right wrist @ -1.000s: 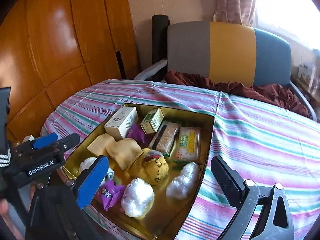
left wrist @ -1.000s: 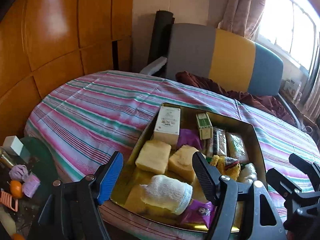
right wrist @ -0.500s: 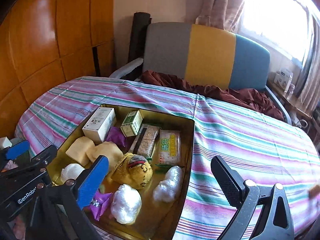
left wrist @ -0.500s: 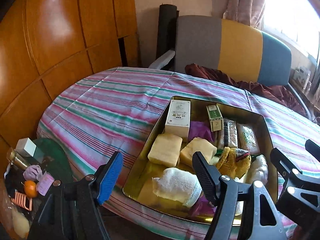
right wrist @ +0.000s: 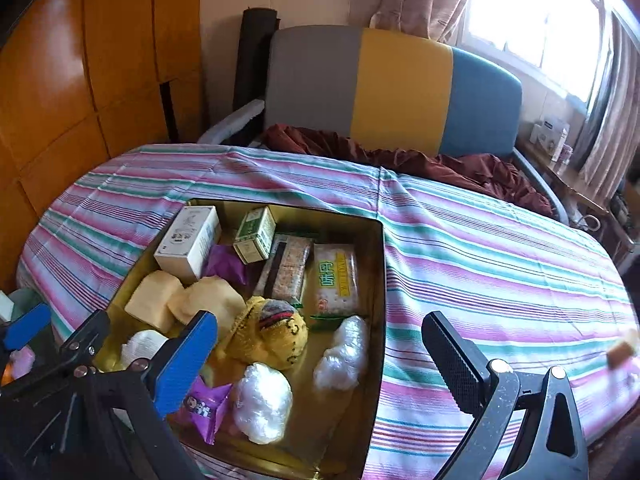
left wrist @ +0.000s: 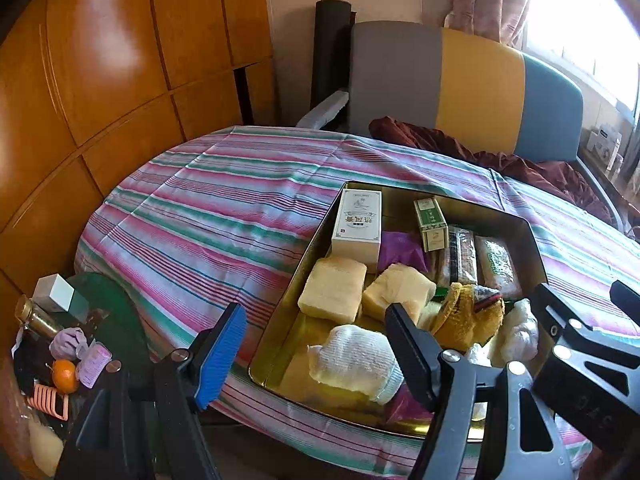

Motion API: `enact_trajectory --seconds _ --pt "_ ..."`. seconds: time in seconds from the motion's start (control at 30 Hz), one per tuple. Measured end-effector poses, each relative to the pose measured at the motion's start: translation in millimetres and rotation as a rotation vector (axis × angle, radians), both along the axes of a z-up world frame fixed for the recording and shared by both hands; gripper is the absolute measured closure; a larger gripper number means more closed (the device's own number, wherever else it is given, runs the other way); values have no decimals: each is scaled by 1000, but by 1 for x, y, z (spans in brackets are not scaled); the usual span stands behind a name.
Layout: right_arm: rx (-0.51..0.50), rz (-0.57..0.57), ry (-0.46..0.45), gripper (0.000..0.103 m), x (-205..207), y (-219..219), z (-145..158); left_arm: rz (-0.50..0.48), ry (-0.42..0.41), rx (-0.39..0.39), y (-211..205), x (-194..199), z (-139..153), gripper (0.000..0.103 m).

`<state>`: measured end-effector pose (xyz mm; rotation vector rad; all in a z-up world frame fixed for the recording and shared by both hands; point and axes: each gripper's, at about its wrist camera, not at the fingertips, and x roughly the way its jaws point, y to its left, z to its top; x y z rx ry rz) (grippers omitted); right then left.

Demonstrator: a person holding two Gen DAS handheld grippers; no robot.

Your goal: Organize objects

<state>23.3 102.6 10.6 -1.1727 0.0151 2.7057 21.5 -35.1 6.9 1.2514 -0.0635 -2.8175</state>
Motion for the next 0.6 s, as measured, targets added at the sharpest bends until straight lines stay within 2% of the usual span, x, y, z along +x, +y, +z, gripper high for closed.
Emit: enact_trajectory --seconds 0.37,0.6 --pt "-37 -40 -46 0 -5 3 -6 3 -22 25 -3 -1 1 31" --pt "-35 -37 -44 0 -6 1 -6 7 -13 -14 -1 -1 4 32"
